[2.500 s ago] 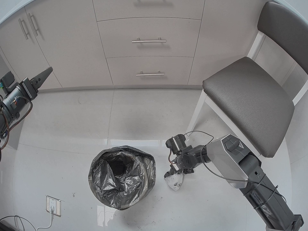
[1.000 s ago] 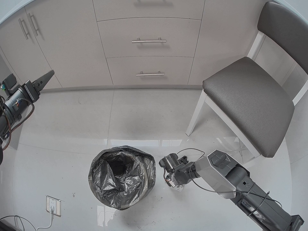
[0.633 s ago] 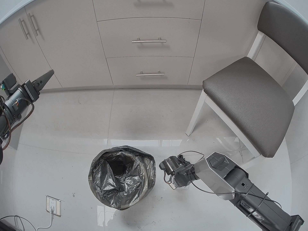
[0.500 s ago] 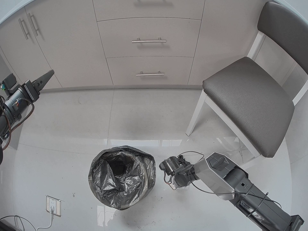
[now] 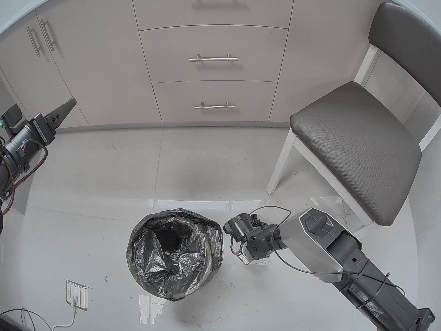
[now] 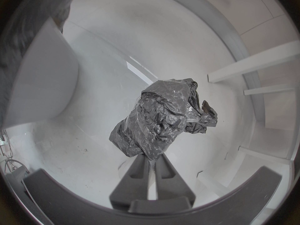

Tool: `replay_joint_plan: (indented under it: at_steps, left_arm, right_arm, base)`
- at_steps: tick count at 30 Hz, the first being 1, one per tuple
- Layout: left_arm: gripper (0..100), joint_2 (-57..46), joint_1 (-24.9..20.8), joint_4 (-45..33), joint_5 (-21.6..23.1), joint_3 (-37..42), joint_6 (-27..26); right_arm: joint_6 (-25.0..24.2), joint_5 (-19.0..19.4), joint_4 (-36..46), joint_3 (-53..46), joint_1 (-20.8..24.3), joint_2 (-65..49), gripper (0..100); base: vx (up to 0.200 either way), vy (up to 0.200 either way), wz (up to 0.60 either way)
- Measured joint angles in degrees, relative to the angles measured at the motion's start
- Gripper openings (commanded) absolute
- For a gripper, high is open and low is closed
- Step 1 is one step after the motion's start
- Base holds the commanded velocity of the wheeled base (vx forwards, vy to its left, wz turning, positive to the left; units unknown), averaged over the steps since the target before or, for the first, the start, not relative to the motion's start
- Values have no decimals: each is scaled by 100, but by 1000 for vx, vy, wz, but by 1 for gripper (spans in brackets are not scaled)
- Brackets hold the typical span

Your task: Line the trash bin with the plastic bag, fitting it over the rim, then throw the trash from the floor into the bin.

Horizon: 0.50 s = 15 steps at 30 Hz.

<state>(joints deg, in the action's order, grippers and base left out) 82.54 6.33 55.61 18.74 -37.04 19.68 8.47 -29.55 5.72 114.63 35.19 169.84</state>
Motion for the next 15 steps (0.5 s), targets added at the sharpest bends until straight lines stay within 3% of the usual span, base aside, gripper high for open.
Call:
replay_joint_plan:
  at_steps: [15]
  left_arm:
    - [100, -226, 26, 5, 4, 10, 9]
  right_arm:
    - [991, -226, 71, -5, 262, -931, 0]
  base:
    - [0, 0, 0]
